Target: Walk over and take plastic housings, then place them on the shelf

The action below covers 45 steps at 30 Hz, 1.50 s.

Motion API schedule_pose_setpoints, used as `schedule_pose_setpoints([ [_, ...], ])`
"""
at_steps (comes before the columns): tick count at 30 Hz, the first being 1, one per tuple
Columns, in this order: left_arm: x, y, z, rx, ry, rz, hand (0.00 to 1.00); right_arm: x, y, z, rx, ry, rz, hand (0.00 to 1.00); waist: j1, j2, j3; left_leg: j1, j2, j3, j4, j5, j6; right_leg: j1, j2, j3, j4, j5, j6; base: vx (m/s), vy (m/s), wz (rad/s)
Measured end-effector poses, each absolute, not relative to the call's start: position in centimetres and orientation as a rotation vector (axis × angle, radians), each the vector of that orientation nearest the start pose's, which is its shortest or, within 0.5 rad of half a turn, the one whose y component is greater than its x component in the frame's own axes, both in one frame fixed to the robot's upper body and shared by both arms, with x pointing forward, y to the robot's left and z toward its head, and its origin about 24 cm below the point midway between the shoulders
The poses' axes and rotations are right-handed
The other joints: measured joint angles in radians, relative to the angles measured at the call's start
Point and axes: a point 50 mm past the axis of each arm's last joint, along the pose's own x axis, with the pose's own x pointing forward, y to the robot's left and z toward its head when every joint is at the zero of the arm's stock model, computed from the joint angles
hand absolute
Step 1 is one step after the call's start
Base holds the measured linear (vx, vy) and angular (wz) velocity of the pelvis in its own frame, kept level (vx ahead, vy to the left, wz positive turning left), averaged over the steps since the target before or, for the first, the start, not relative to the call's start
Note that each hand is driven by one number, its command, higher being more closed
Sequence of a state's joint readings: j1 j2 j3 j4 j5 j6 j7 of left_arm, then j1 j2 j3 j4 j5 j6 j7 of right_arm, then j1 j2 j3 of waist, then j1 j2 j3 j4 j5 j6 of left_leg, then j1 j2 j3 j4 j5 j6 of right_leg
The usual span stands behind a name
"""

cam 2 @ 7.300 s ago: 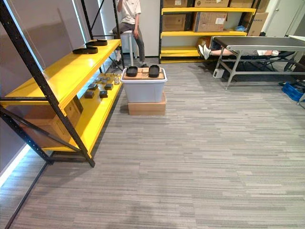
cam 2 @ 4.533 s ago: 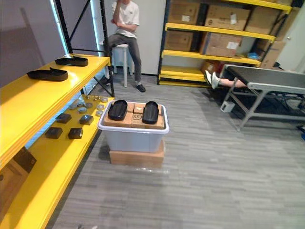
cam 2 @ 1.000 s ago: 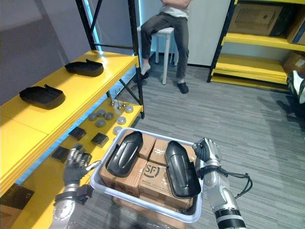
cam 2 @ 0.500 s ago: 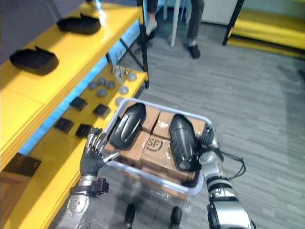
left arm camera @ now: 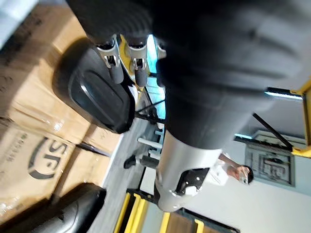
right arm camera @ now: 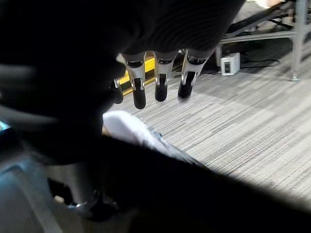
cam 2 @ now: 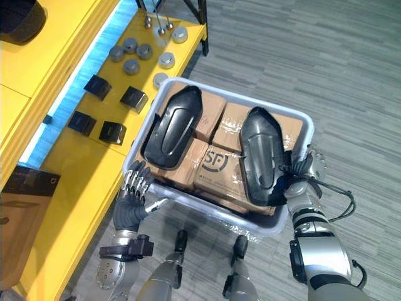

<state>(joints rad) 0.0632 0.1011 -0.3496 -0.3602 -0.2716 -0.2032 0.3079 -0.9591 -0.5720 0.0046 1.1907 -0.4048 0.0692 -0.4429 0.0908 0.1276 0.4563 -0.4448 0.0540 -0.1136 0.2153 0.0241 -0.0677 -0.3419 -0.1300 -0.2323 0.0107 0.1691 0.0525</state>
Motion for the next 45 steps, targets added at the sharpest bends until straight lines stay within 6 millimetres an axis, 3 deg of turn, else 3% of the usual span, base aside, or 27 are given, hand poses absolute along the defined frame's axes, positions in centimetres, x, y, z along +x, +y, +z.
schedule_pose_setpoints([
  [5, 22.8, 9.8, 11.7, -0.344, -0.375, -0.062, 0.00, 37.5, -32.6, 16.5, -0.938, 0.107, -0.657, 1.00, 0.003, 0.008, 0.006, -0.045, -0.004, -0.022, 0.014, 0.002, 0.002, -0.028, 0.000, -0.017, 0.000, 0.004, -0.001, -0.02, 0.007, 0.08],
  [13, 23.7, 9.5, 12.8, -0.343, -0.419, -0.075, 0.00, 37.2, -32.9, 16.9, -0.994, 0.075, -0.655, 1.00, 0.006, 0.009, 0.006, -0.055, -0.004, -0.026, 0.019, 0.004, 0.002, -0.033, 0.001, -0.025, 0.000, 0.005, -0.002, 0.04, 0.005, 0.02],
  [19, 24.4, 9.5, 14.3, -0.347, -0.485, -0.077, 0.00, 37.0, -30.0, 15.8, -1.044, -0.052, -0.597, 1.00, -0.007, 0.007, 0.010, 0.013, -0.004, -0.017, -0.003, 0.004, 0.002, 0.021, 0.000, -0.020, -0.001, 0.003, -0.002, 0.07, 0.002, -0.02],
  [22, 25.1, 9.6, 14.8, -0.315, -0.510, -0.095, 0.00, 37.4, -28.2, 16.5, -1.021, -0.126, -0.579, 1.00, -0.025, 0.004, 0.011, 0.050, -0.002, -0.005, -0.014, 0.005, 0.004, 0.049, 0.000, -0.008, -0.001, 0.002, -0.003, 0.01, 0.003, -0.09],
  [25, 27.2, 8.8, 14.2, -0.278, -0.463, -0.127, 0.00, 37.3, -27.0, 17.6, -1.016, -0.211, -0.576, 1.00, -0.033, -0.002, 0.011, 0.108, 0.000, 0.012, -0.056, 0.018, 0.009, 0.080, 0.000, 0.005, -0.003, 0.001, -0.002, 0.00, -0.002, -0.12],
  [29, 30.7, 8.4, 13.5, -0.227, -0.378, -0.135, 0.00, 37.7, -24.7, 17.5, -0.986, -0.256, -0.526, 1.00, -0.068, -0.053, -0.011, 0.160, 0.010, 0.027, -0.151, 0.067, 0.001, 0.088, 0.006, 0.014, -0.025, 0.009, -0.007, 0.00, -0.026, -0.08],
  [34, 33.6, 7.9, 13.1, -0.172, -0.291, -0.133, 0.00, 38.0, -22.5, 17.1, -1.003, -0.283, -0.447, 1.00, -0.089, -0.085, -0.029, 0.227, 0.018, 0.059, -0.193, 0.077, -0.002, 0.128, 0.014, 0.039, -0.045, 0.017, -0.009, 0.04, 0.010, -0.18],
  [36, 34.9, 8.0, 13.3, -0.184, -0.254, -0.117, 0.00, 38.0, -20.8, 17.5, -0.978, -0.330, -0.408, 1.00, -0.104, -0.106, -0.045, 0.240, 0.021, 0.071, -0.203, 0.077, -0.003, 0.133, 0.018, 0.052, -0.057, 0.022, -0.009, 0.04, 0.028, -0.16],
  [42, 36.4, 8.7, 12.4, -0.253, -0.152, -0.070, 0.00, 37.6, -16.3, 18.6, -0.936, -0.461, -0.304, 1.00, -0.128, -0.145, -0.074, 0.275, 0.023, 0.124, -0.225, 0.077, -0.003, 0.135, 0.022, 0.103, -0.070, 0.034, -0.006, 0.02, 0.053, -0.27],
  [45, 36.9, 9.6, 11.0, -0.256, -0.081, -0.016, 0.00, 37.3, -13.7, 18.0, -0.903, -0.489, -0.233, 1.00, -0.134, -0.166, -0.104, 0.307, 0.029, 0.163, -0.244, 0.077, -0.003, 0.139, 0.030, 0.140, -0.074, 0.039, -0.008, 0.01, 0.064, -0.31],
])
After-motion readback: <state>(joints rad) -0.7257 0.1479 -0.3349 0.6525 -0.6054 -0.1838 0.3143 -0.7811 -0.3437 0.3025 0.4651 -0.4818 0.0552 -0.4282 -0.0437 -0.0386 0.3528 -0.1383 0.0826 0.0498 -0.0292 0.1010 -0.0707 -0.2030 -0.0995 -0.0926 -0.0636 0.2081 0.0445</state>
